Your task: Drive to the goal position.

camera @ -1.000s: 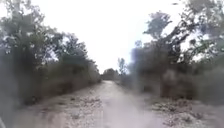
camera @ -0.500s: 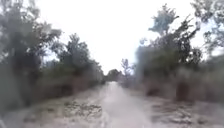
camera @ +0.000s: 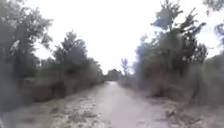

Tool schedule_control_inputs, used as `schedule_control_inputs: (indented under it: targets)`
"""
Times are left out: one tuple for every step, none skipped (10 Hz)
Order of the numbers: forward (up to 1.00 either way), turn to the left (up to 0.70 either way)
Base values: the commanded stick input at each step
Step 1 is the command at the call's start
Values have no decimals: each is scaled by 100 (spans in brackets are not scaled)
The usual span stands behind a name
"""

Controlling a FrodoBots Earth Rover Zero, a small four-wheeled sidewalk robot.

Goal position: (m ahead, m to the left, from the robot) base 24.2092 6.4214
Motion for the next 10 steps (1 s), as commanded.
schedule_control_inputs:
  targets:
    - [85, 0]
    - [85, 0]
    - [85, 0]
    - [85, 0]
    - [85, 0]
    - [85, 0]
    - [85, 0]
    - [85, 0]
    - [85, 0]
    - [85, 0]
